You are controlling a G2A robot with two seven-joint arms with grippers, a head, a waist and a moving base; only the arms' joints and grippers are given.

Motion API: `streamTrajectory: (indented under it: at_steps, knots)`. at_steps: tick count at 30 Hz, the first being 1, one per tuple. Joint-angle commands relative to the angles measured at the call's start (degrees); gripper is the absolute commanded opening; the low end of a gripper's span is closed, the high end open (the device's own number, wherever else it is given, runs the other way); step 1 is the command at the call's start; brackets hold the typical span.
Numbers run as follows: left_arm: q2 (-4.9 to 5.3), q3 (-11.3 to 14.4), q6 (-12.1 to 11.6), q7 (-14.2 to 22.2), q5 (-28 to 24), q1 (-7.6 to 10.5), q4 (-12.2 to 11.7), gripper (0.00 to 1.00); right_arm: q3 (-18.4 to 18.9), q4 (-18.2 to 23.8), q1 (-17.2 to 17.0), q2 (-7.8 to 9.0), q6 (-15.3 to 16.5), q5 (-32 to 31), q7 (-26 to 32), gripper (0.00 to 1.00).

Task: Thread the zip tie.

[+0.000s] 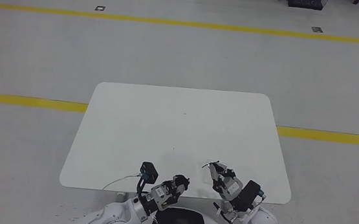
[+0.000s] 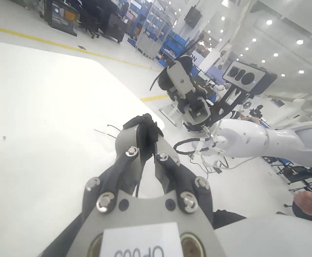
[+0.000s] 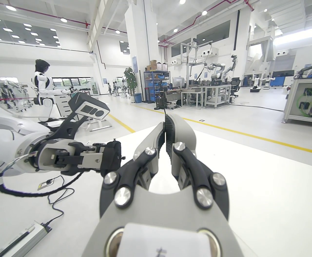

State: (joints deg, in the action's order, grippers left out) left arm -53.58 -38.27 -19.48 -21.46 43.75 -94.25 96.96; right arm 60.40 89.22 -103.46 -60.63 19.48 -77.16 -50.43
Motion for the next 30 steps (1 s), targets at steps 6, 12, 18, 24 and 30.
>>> streamTrajectory:
  at_steps: [6,12,18,24,30]
  knots:
    - [-0.01,0.0,0.0,0.1,0.0,-0.01,0.0,0.00,-0.8,0.2,0.6,-0.02,-0.4,-3.8,0.7,0.00]
    - [-0.01,0.0,0.0,0.1,0.0,-0.01,0.0,0.00,-2.5,-1.9,1.4,-0.12,-1.2,-9.6,-2.2,0.00]
    - [-0.01,0.0,0.0,0.1,0.0,-0.01,0.0,0.00,-4.1,-4.4,2.6,-0.30,-2.9,-12.8,-8.0,0.00]
    - [-0.01,0.0,0.0,0.1,0.0,-0.01,0.0,0.00,-5.5,-5.6,3.5,0.02,-5.0,-12.8,-11.2,0.00]
    - [-0.01,0.0,0.0,0.1,0.0,-0.01,0.0,0.00,-5.5,-5.6,3.5,0.02,-5.0,-12.8,-11.2,0.00]
